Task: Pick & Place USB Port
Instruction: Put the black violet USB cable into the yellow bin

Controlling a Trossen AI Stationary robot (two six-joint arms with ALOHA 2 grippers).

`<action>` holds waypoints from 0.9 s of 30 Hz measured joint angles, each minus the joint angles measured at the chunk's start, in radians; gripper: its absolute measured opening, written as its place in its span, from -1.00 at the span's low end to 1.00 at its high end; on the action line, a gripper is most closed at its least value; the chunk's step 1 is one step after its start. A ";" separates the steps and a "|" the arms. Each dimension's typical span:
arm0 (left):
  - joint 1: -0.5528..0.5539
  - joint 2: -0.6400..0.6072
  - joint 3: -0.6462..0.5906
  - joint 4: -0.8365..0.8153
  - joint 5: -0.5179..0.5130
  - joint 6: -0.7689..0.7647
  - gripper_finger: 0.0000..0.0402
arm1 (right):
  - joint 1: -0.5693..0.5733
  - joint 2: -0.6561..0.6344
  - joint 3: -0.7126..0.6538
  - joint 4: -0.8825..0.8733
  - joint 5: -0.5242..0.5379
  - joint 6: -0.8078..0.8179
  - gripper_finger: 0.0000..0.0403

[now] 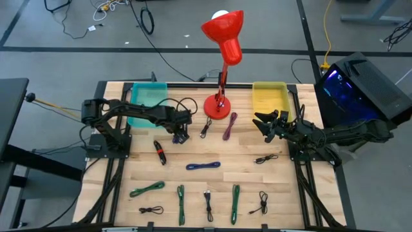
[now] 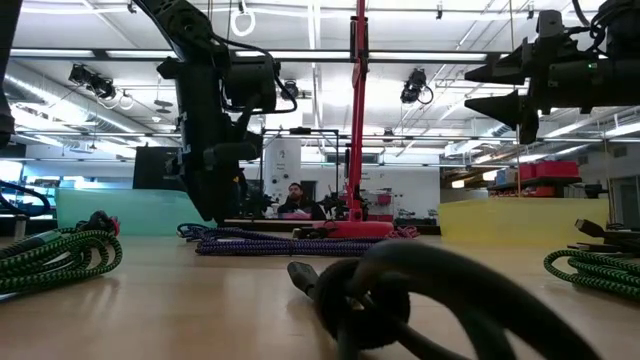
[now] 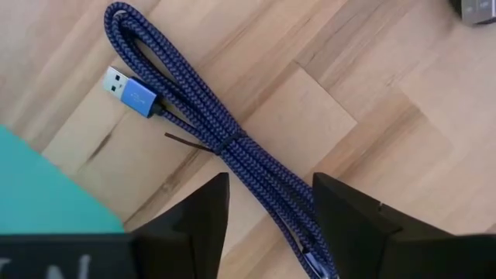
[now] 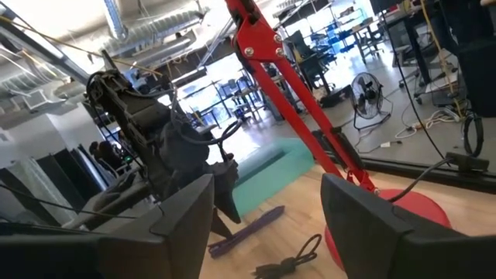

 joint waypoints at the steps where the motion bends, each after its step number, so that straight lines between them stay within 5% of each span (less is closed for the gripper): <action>1: 0.000 0.000 0.000 0.000 -0.001 0.000 -0.06 | 0.000 0.000 0.000 0.000 0.000 0.000 0.20; 22: -0.018 0.092 0.002 0.025 0.007 -0.063 -0.07 | 0.000 0.000 0.000 -0.004 0.000 -0.003 0.20; 27: -0.018 0.087 0.000 0.038 0.014 -0.052 -0.37 | -0.001 0.000 0.000 -0.011 0.001 -0.041 0.20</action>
